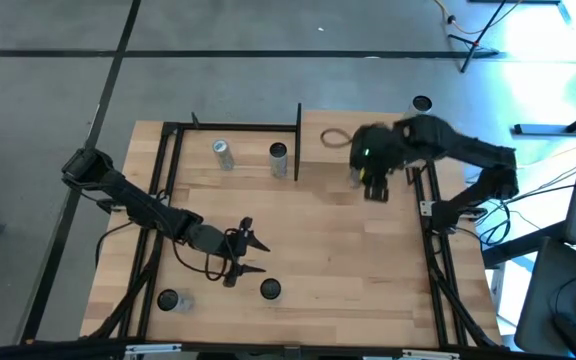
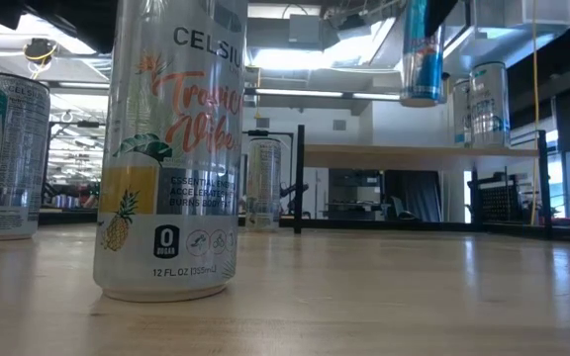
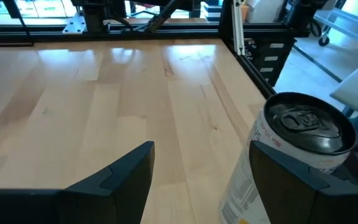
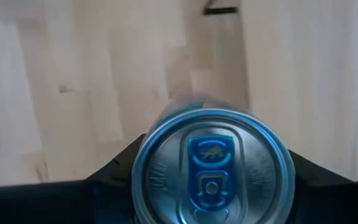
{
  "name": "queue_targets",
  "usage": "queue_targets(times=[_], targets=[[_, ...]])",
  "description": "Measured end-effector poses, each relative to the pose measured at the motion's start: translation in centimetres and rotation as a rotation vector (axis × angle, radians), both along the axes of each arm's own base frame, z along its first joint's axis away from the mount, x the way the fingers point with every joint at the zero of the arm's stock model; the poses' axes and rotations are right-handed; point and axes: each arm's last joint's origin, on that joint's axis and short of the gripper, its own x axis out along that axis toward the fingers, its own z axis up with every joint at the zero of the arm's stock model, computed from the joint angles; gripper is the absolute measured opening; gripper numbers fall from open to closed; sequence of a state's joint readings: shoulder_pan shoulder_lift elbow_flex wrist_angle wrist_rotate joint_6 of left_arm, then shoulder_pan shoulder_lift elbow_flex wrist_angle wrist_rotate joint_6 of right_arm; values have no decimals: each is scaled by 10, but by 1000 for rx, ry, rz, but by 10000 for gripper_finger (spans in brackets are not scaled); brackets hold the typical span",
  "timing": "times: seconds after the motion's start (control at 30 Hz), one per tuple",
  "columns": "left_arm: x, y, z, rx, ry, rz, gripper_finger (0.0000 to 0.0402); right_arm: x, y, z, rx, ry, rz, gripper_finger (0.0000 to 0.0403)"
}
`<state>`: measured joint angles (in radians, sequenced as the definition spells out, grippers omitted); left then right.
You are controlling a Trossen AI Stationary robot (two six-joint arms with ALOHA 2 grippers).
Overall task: Place canned beverage on shelf
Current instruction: Put the blue soda can on the shelf
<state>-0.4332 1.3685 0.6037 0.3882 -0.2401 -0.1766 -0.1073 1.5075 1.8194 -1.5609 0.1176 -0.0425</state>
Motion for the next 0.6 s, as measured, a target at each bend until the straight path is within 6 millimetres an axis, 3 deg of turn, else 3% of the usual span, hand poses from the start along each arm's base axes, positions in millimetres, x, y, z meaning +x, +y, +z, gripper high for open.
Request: queue_targets(times=[0.23,0.6], targets=[[-3,-3,-2,-32,33,7,247,-28,-36,13,-13,-35,-32,198],[-10,-17,-4,-78,58,-4,247,-47,-90,9,6,-20,-87,198]])
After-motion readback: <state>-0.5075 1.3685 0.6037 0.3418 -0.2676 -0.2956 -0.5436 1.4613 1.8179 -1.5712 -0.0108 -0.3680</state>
